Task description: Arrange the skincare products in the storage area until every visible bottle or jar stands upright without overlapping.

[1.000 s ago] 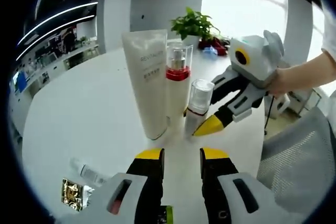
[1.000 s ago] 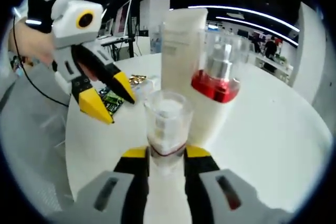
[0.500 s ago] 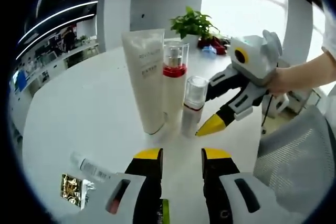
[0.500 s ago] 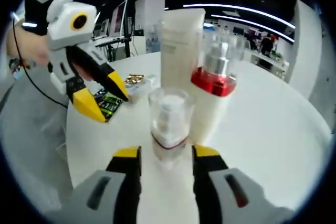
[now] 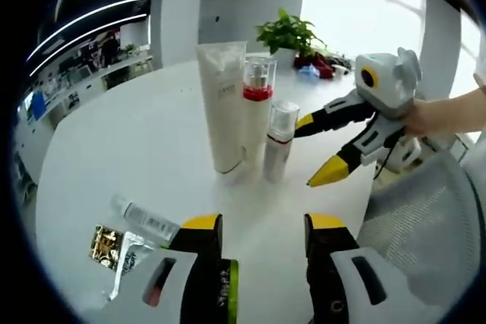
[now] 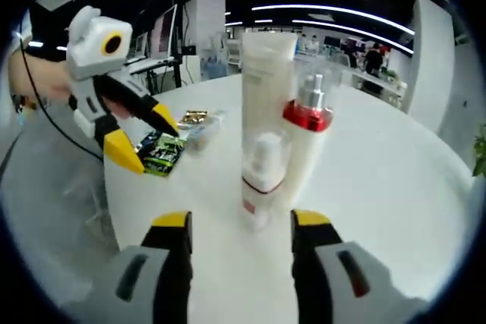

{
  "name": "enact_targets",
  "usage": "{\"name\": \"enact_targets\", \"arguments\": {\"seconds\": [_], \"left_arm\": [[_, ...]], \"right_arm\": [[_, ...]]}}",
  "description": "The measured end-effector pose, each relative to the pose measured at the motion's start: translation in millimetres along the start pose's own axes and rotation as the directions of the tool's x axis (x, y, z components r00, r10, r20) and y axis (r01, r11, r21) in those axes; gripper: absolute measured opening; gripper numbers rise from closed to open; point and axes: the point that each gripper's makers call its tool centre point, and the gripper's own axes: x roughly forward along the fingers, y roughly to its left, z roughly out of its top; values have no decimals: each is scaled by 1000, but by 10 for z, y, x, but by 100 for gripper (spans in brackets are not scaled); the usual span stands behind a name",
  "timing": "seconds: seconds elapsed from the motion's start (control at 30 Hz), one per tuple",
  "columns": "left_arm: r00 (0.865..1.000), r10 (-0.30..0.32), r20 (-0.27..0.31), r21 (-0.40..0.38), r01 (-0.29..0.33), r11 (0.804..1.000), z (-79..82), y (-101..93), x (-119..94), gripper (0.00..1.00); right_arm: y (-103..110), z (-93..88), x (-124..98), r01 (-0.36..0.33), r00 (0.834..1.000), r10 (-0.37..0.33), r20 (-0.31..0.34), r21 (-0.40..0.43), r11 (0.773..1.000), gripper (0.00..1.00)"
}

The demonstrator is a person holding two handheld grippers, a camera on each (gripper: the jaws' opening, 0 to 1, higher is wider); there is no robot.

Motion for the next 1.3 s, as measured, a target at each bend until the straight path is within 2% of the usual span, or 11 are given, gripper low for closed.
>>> {"name": "enact_targets", "arguments": {"seconds": [0.5,0.97,1.03,1.3], "left_arm": [[999,45,14,-41,-44,998,-173,-36,-366,47],[997,80,18,-100,-78,992,-289,-19,-629,63],[996,89,21,-108,-86,990,-300,0,-679,64],[991,126,33,-143,-120,982,-386,102,-845,72]], "right_arm": [[209,112,-288,39,998,-44,49,99,994,61],[336,237,-448,83,992,-95,88,133,988,77],[330,273,-495,97,987,-114,111,152,984,80],[382,294,-630,116,983,-140,117,192,974,87]]}}
